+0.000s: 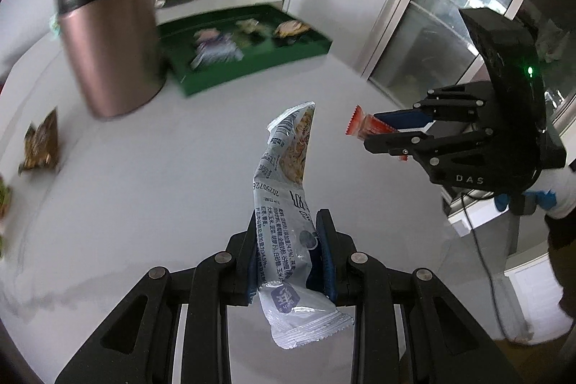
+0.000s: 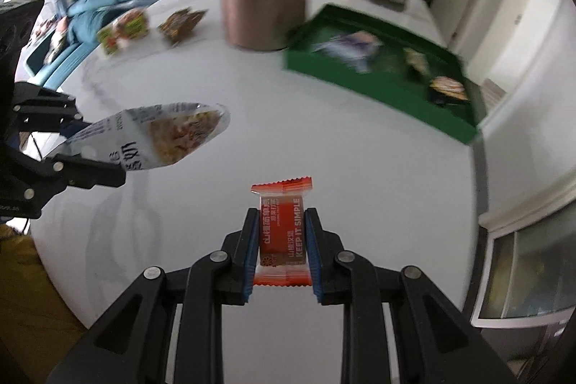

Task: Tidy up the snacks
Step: 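Carry the wafer bar and orange candy bar to the green tray, then open both tools to release the wafer bar and candy bar in the tray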

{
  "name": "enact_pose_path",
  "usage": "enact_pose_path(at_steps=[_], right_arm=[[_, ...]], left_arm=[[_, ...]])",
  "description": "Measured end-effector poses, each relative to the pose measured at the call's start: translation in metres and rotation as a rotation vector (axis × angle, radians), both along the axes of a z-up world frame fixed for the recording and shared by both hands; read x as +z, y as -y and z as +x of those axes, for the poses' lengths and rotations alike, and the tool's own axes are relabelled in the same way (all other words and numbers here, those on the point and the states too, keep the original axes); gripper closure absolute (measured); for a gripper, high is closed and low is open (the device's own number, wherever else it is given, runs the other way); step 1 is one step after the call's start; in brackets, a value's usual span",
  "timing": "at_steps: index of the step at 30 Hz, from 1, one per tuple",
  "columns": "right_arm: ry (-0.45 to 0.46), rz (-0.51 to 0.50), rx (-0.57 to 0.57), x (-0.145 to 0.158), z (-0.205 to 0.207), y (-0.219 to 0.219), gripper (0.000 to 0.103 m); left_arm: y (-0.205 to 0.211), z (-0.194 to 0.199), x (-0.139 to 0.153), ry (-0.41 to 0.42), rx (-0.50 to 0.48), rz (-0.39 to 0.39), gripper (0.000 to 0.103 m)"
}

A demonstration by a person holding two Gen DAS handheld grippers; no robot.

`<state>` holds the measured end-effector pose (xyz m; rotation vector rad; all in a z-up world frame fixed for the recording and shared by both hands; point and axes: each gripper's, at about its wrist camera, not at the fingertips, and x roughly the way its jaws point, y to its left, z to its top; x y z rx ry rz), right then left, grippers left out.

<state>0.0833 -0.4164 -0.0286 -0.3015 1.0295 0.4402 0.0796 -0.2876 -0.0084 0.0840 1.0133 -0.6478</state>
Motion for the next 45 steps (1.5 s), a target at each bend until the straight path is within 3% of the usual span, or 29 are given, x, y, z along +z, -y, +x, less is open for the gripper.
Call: enact_pose_path(at_steps=[11, 20, 31, 45], right_arm=[[0.198, 0.051, -0.078, 0.057, 0.064, 0.053, 0.103], [0.289, 0.086, -0.123, 0.072, 0.154, 0.080, 0.103], [0.247, 0.108, -0.181, 0.020, 0.259, 0.096, 0.103], [0.118, 0.099, -0.179, -0.051, 0.325, 0.076, 0.103]], left_arm=[[0.049, 0.076, 0.066, 0.167, 0.116, -0.032, 0.079], [0.087, 0.173, 0.060, 0.172, 0.259, -0.027, 0.079], [0.120, 0.246, -0.001, 0.091, 0.340, 0.033, 0.079], [0.129, 0.268, -0.051, 0.045, 0.370, 0.127, 0.079]])
